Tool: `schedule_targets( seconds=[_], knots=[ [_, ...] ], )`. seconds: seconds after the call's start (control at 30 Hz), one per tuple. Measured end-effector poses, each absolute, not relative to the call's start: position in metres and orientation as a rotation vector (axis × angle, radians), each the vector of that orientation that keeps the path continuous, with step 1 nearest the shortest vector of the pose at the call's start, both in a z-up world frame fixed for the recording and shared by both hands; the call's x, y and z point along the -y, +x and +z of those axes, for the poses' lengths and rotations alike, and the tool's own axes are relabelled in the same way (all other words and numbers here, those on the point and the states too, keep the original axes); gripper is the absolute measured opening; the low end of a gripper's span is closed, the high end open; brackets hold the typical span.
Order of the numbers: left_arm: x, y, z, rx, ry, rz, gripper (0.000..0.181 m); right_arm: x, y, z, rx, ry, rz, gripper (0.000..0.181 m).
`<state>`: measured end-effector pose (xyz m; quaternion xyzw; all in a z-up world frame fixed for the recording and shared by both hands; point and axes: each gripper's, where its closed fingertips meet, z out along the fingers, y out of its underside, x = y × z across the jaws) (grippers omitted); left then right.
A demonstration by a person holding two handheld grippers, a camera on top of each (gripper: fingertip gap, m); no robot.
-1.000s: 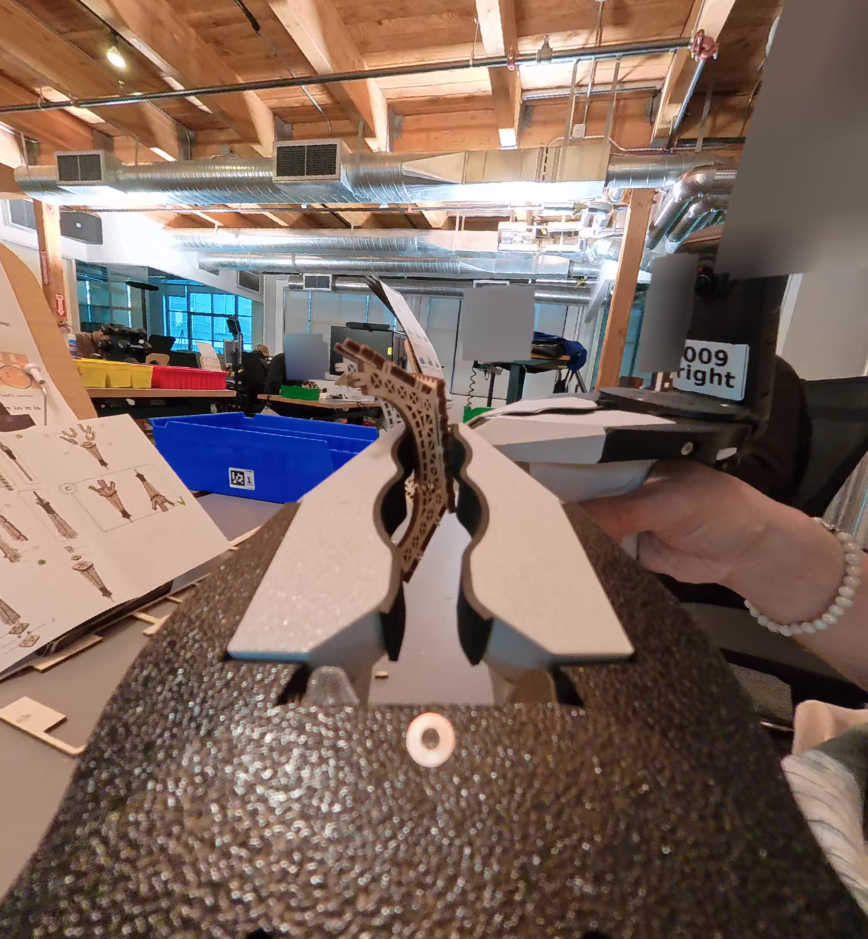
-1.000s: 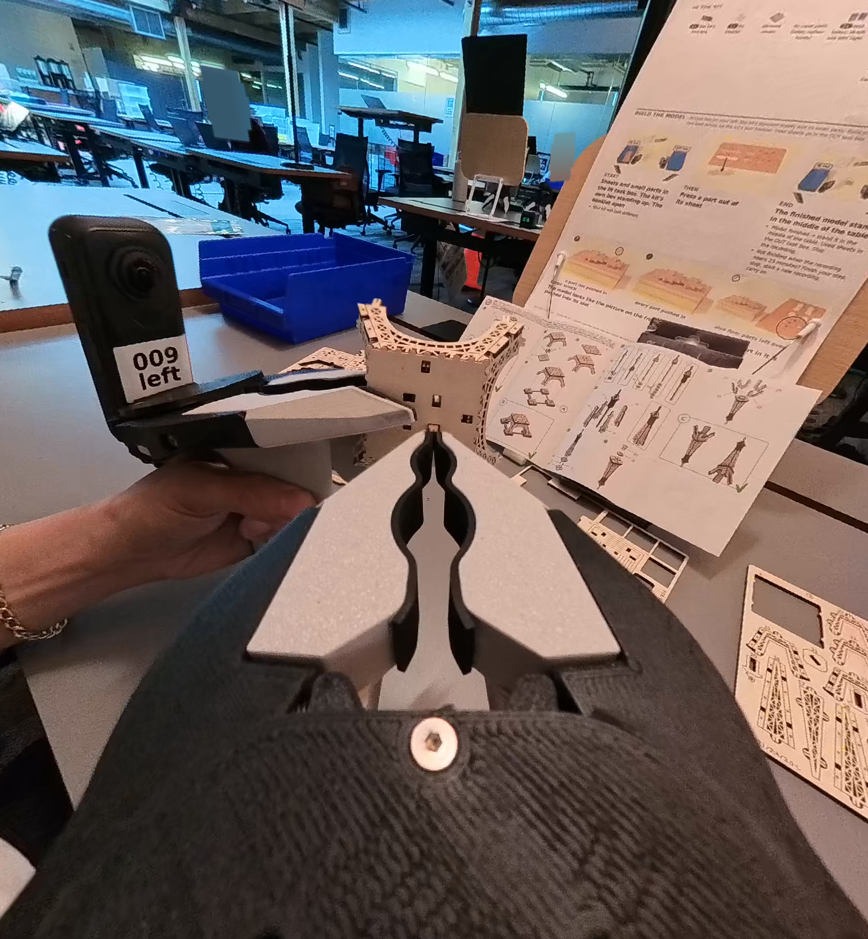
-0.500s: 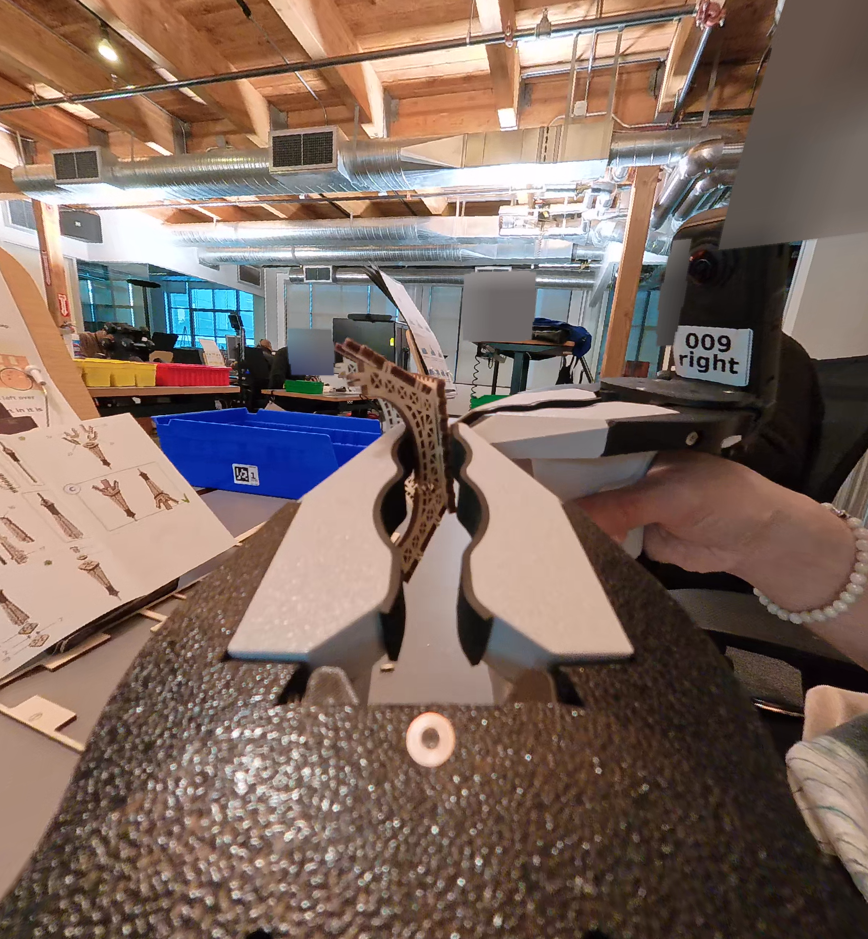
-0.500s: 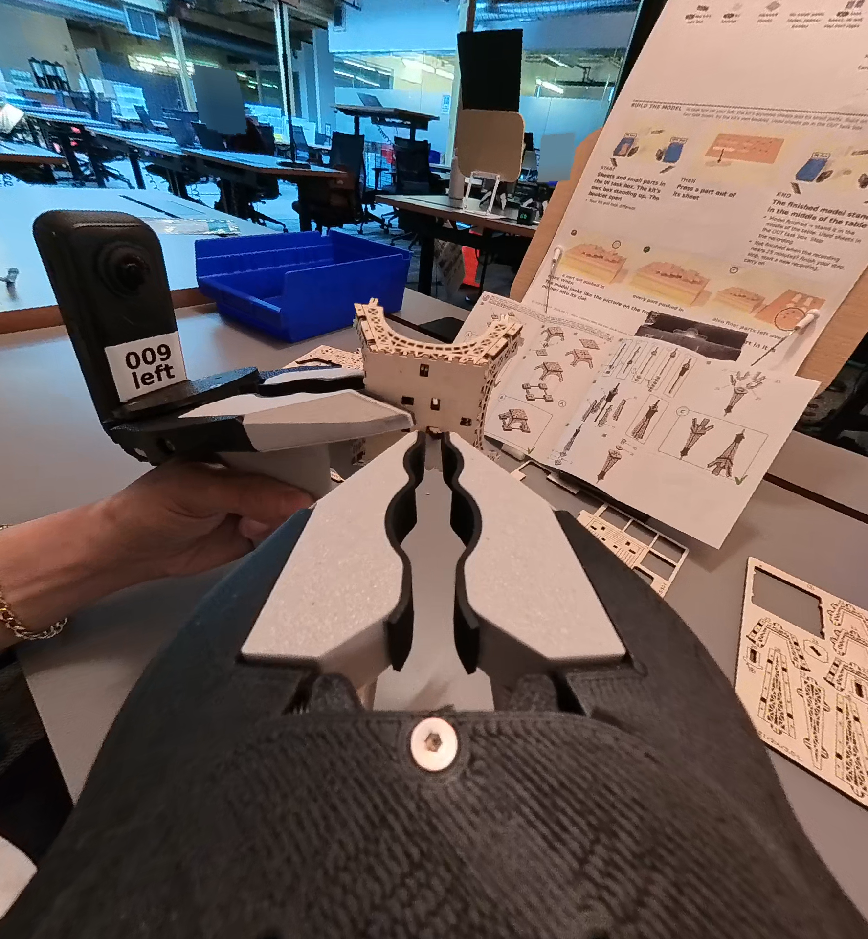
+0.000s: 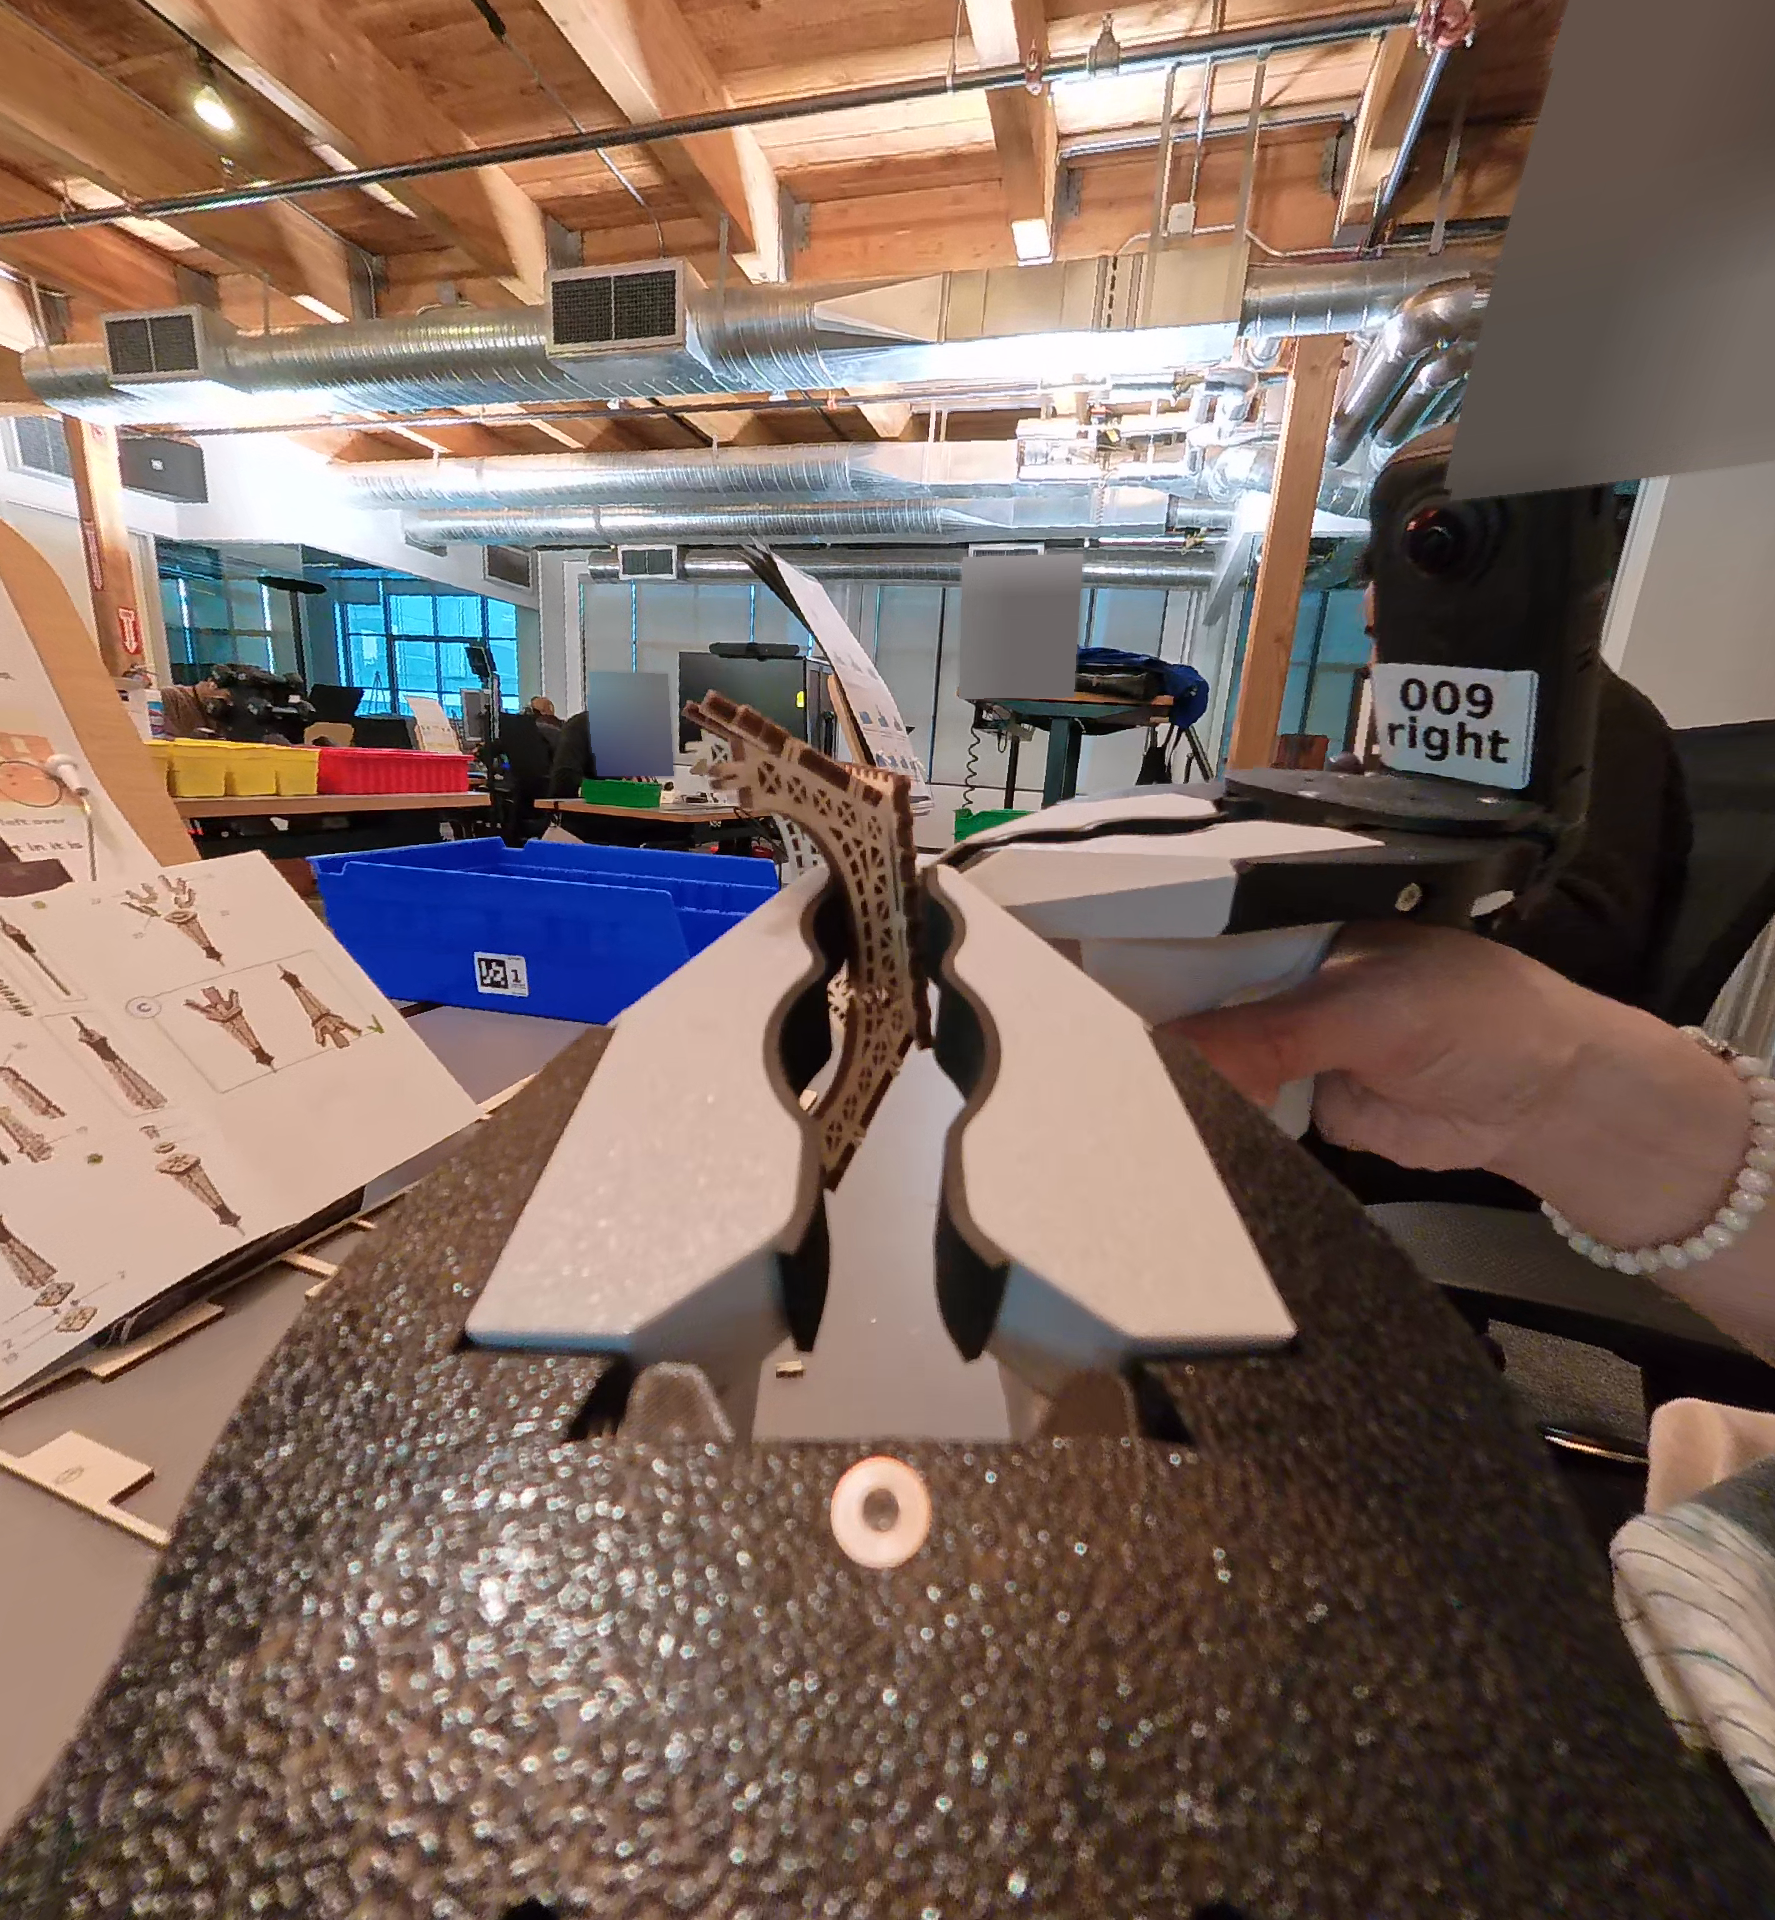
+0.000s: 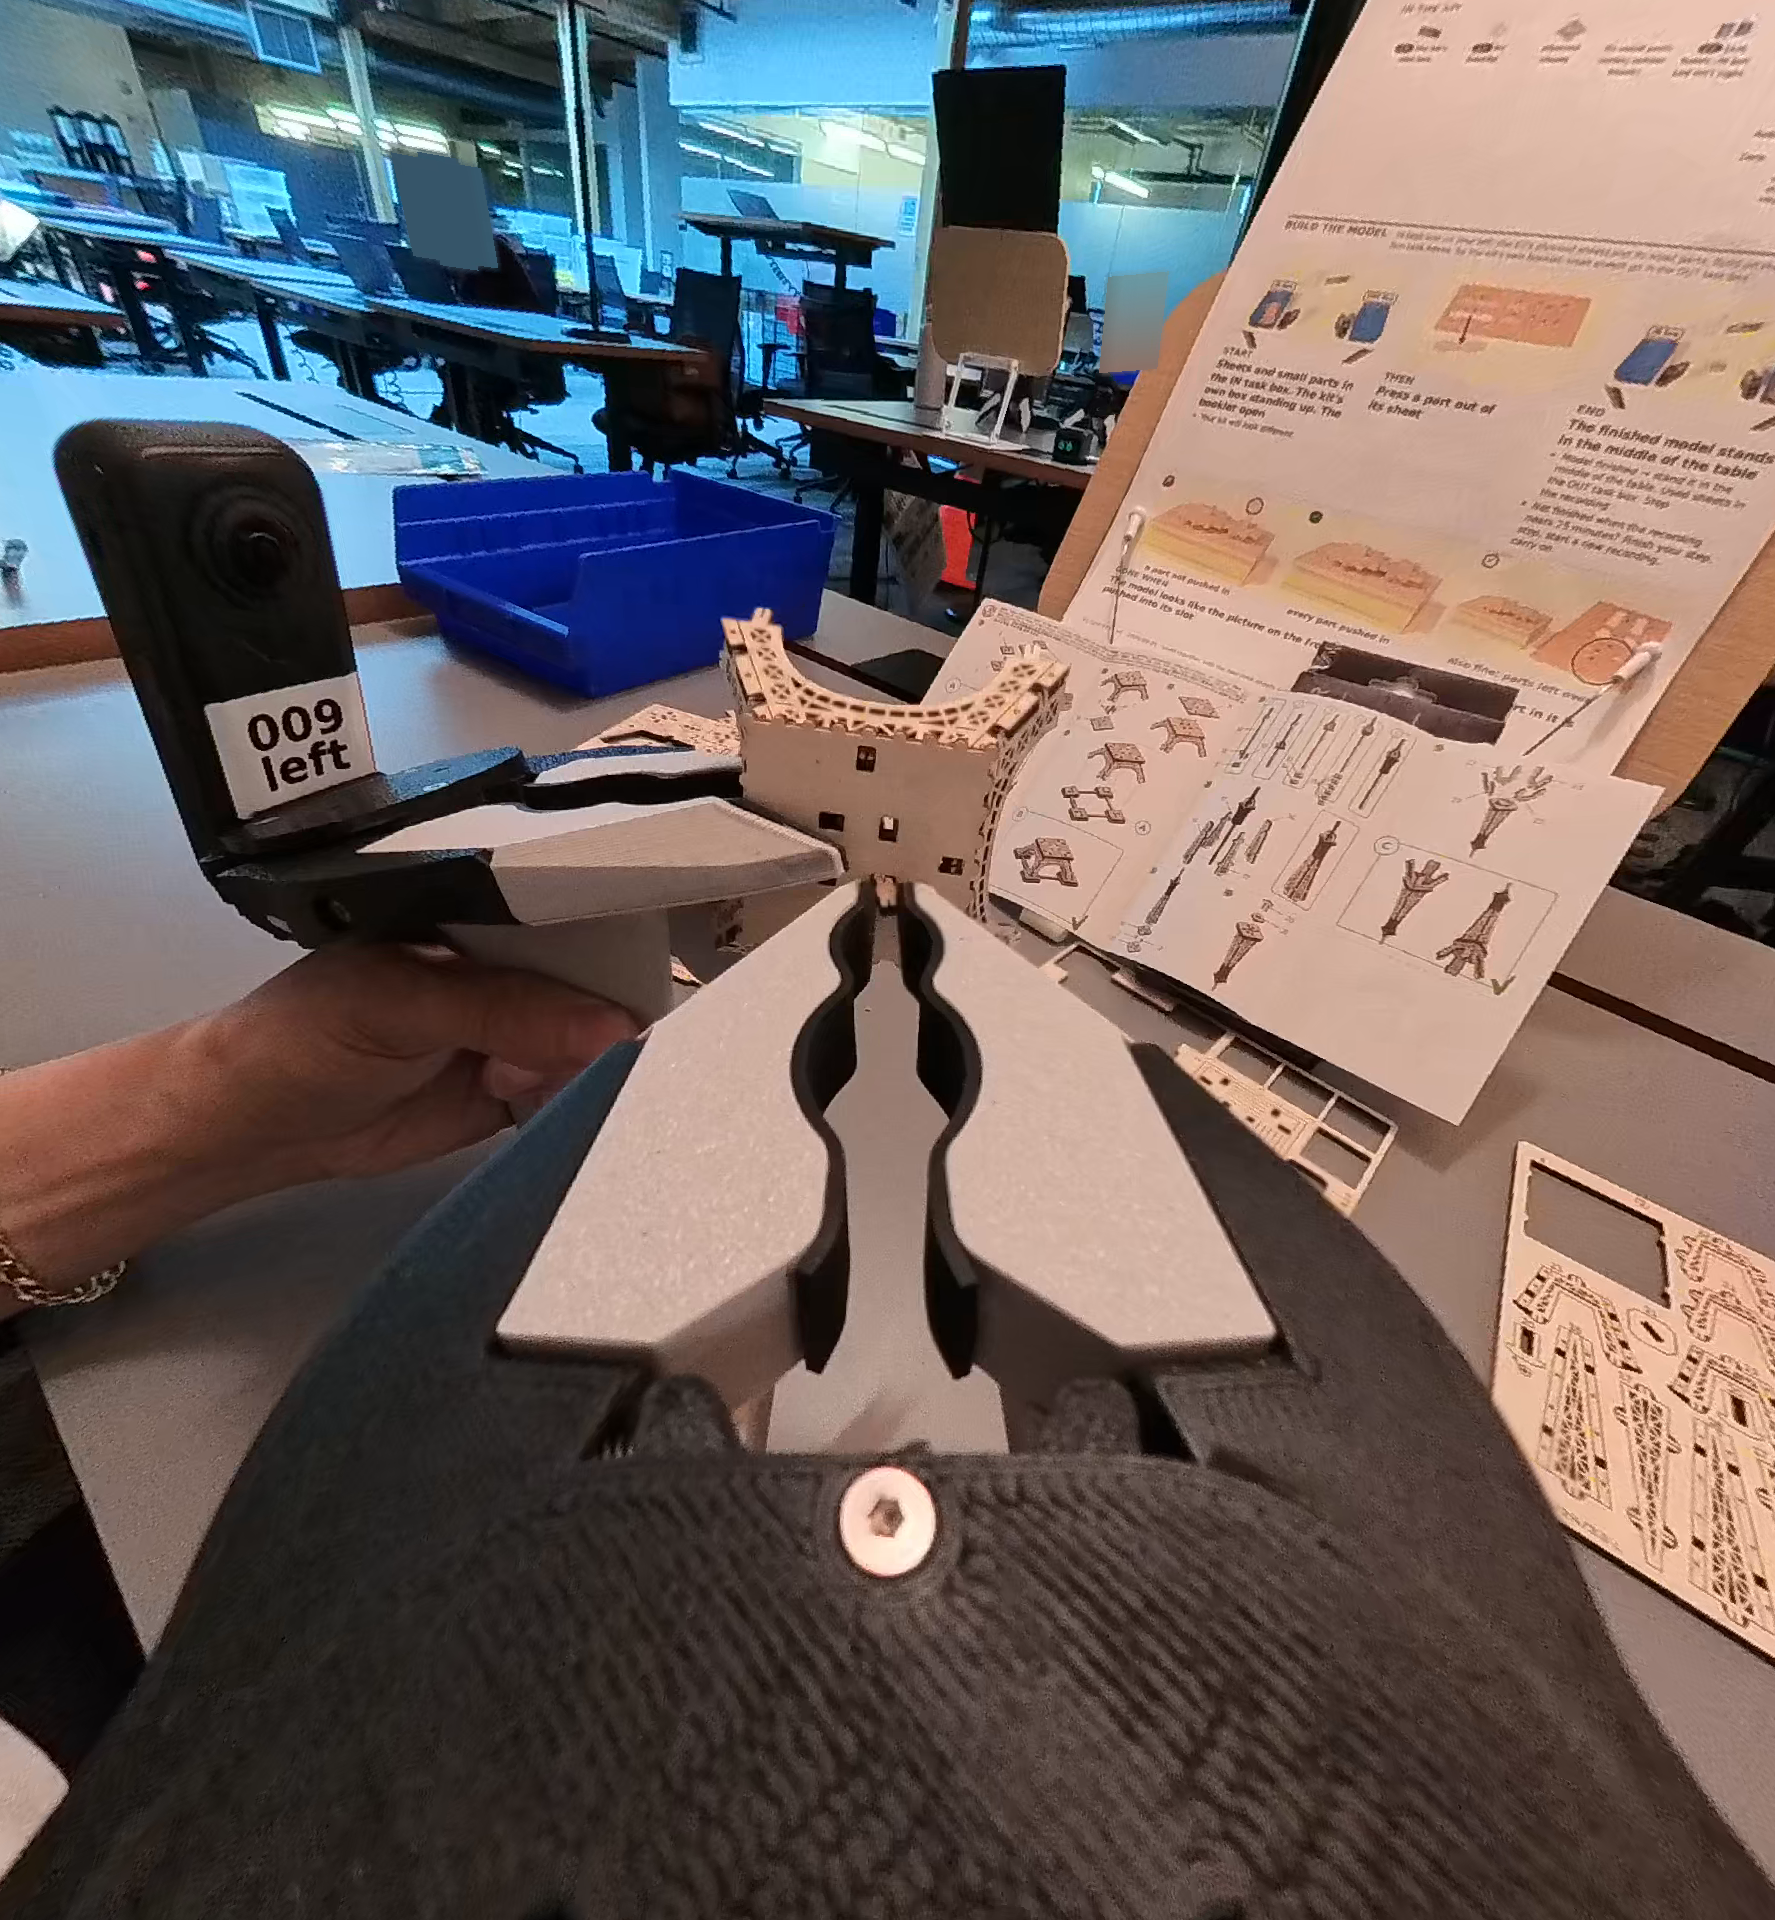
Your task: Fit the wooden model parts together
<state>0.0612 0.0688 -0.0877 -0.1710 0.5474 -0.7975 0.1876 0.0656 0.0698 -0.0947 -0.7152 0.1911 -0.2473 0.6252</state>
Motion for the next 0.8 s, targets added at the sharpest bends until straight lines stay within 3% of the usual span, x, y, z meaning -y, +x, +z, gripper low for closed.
schedule_targets(
  seconds=[0.8],
  knots=[
    [-0.068, 0.071, -0.093, -1.512, -0.651, -2.368, 0.011, -0.070, 0.071, -0.099, -0.440, -1.689, -0.629, 0.007]
  ],
)
